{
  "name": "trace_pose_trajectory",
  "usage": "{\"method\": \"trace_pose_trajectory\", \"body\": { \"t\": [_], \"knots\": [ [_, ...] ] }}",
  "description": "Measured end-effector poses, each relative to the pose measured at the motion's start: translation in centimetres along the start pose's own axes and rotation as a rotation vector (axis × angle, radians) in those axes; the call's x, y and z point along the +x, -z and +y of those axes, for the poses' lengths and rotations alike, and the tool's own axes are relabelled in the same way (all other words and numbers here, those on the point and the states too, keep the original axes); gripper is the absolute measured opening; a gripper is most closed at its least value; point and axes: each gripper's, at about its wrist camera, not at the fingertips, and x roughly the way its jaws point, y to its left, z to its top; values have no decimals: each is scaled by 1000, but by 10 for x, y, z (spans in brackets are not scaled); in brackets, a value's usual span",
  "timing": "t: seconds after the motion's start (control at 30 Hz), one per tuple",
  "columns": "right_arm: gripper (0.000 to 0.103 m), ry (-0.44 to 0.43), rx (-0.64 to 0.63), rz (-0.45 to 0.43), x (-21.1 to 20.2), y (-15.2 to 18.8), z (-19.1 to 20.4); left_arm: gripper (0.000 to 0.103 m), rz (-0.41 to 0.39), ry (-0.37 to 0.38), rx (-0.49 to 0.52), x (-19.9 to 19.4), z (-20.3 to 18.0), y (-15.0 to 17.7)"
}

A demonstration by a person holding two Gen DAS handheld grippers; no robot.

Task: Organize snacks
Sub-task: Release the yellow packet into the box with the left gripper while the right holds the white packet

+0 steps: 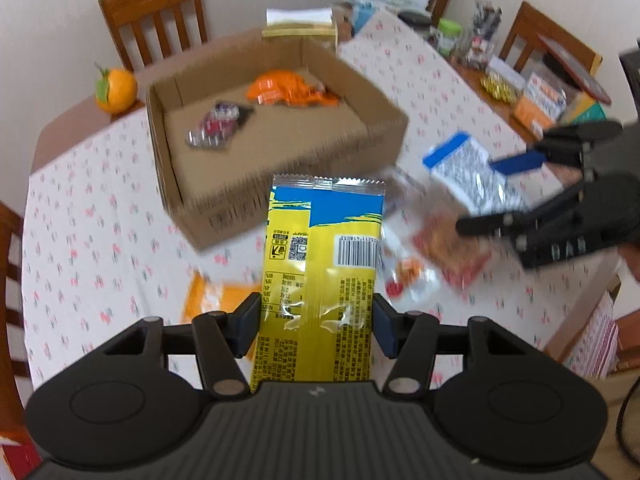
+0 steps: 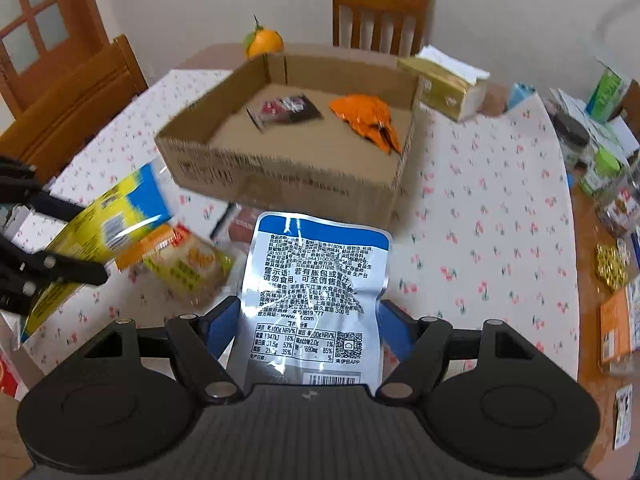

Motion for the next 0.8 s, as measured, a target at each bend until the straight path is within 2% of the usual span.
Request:
{"method": "trace_pose_trajectory", "body": {
  "t": [0.17,0.43,0.7,0.77,0.8],
  "knots": [
    [79,-8,-18,-41,-1,-15,-3,57,-54,-11,4,4,13,-47],
    [79,-24,-7,-74,-1,-25,-7,57,-114,-36,6,34,28,-123],
    [79,-14,45,-86,-1,-23,-17,57,-143,-51,-22,78,35,-176],
    [79,-8,59,-88,-1,-23,-20,62,-152,-53,-47,89,37,-181],
    [79,-6,65,-87,-1,-23,-21,74,-159,-58,-53,94,37,-183]
  ]
}}
